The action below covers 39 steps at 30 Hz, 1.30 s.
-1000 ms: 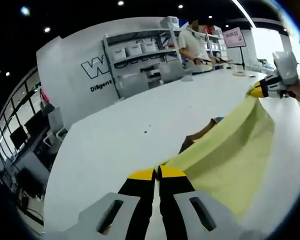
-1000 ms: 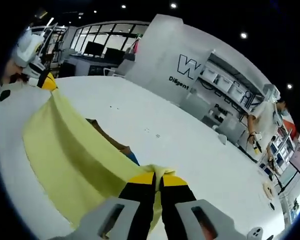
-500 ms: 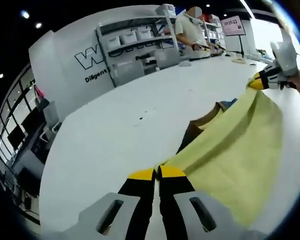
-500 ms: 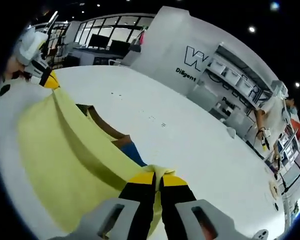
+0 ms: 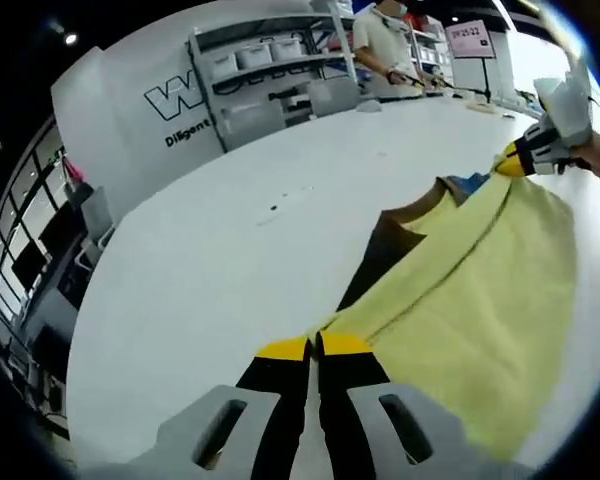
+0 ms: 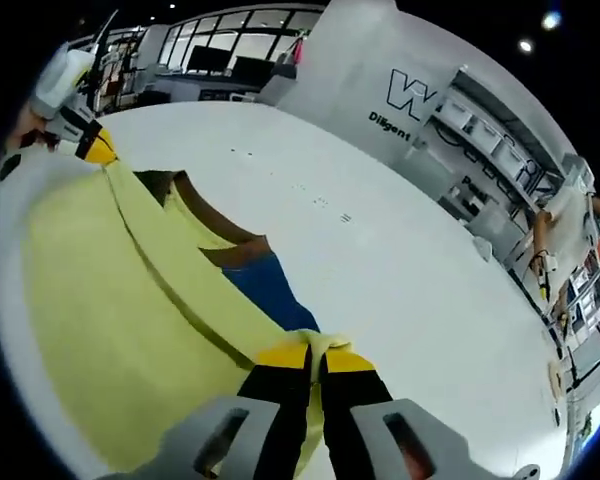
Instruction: Fold the garment on the visible template until the final outline fits inside the template.
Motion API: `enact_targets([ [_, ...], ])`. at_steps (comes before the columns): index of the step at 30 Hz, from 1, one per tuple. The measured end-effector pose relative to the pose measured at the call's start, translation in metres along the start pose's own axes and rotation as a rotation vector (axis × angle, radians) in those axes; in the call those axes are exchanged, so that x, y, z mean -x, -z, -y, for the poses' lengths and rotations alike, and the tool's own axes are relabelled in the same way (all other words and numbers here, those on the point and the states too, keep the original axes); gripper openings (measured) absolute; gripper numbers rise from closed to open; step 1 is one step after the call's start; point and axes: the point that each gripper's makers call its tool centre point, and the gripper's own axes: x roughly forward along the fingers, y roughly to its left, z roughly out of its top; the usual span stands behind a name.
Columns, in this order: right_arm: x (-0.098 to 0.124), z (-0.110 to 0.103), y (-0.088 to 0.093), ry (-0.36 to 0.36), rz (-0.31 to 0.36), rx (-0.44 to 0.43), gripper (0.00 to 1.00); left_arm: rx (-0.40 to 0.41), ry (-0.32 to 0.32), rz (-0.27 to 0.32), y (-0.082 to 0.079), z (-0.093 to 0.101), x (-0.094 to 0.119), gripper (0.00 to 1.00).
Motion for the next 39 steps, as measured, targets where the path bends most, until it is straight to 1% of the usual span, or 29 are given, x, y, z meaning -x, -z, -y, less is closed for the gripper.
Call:
enact_targets([
  [3,-0.001,-0.001,0.001,-0.005,-0.005,0.008,0.0,-0.012,0.006,0.002,0.0,-0.001,-0.001,0.02],
  [5,-0.002,-0.001,0.001,-0.008,-0.001,0.019,0.0,0.01,0.011,0.002,0.001,-0.003,-0.002,0.02],
  [7,-0.004,-0.002,0.004,-0.023,-0.012,0.039,0.0,0.007,0.015,-0.005,0.004,-0.002,-0.005,0.02],
  [8,-0.006,-0.003,0.006,-0.03,-0.023,0.036,0.0,0.001,0.017,-0.01,0.006,-0.001,-0.005,0.02],
  [13,-0.009,-0.004,0.009,-0.034,-0.025,0.027,0.0,-0.01,0.023,-0.01,0.007,-0.001,-0.008,0.02],
  [15,-0.01,-0.006,0.013,-0.047,-0.03,-0.006,0.0,-0.014,0.029,-0.006,0.007,-0.002,-0.008,0.02],
  [18,-0.012,-0.005,0.013,-0.05,-0.02,-0.022,0.0,-0.032,0.036,0.003,0.007,-0.002,-0.01,0.02],
  [21,-0.012,-0.005,0.014,-0.063,-0.013,-0.038,0.0,-0.02,0.043,0.005,0.006,-0.002,-0.009,0.02],
  [23,-0.011,-0.005,0.014,-0.079,-0.009,-0.048,0.0,-0.036,0.061,0.002,0.007,0.0,-0.008,0.02],
  [25,-0.011,-0.006,0.012,-0.099,-0.013,-0.053,0.0,-0.074,0.075,0.002,0.005,0.001,-0.006,0.03],
  [27,-0.01,-0.007,0.011,-0.121,-0.013,-0.062,0.0,-0.096,0.087,0.012,0.003,0.002,-0.007,0.05],
  [28,-0.009,-0.006,0.011,-0.123,-0.011,-0.066,0.02,-0.106,0.096,0.017,0.002,0.003,-0.006,0.06],
  [29,-0.009,-0.006,0.01,-0.133,-0.007,-0.061,0.05,-0.144,0.097,0.041,-0.003,0.002,-0.006,0.07],
  [30,-0.007,-0.006,0.01,-0.15,-0.015,-0.036,0.06,-0.176,0.109,0.045,-0.004,0.002,-0.005,0.08],
  [31,-0.005,-0.005,0.008,-0.159,-0.014,0.012,0.1,-0.209,0.127,0.043,-0.005,0.004,-0.004,0.09],
  [32,-0.002,-0.002,0.004,-0.153,-0.001,0.049,0.15,-0.245,0.132,0.05,-0.007,0.003,-0.002,0.11],
  [33,-0.001,0.0,0.003,-0.149,0.004,0.06,0.22,-0.259,0.126,0.057,-0.009,0.001,-0.001,0.13],
  [34,0.0,0.002,0.0,-0.157,0.018,0.063,0.29,-0.275,0.138,0.067,-0.012,0.002,0.001,0.14],
  [35,0.001,0.002,-0.001,-0.162,0.021,0.065,0.31,-0.278,0.143,0.069,-0.012,0.002,0.001,0.15],
  [36,0.002,0.001,-0.003,-0.193,0.032,0.066,0.3,-0.288,0.162,0.07,-0.013,0.003,0.004,0.17],
  [37,0.003,0.001,-0.006,-0.21,0.043,0.086,0.3,-0.31,0.175,0.071,-0.013,0.003,0.004,0.19],
  [39,0.008,-0.004,-0.011,-0.265,0.059,0.169,0.31,-0.351,0.21,0.077,-0.014,0.005,0.007,0.19],
])
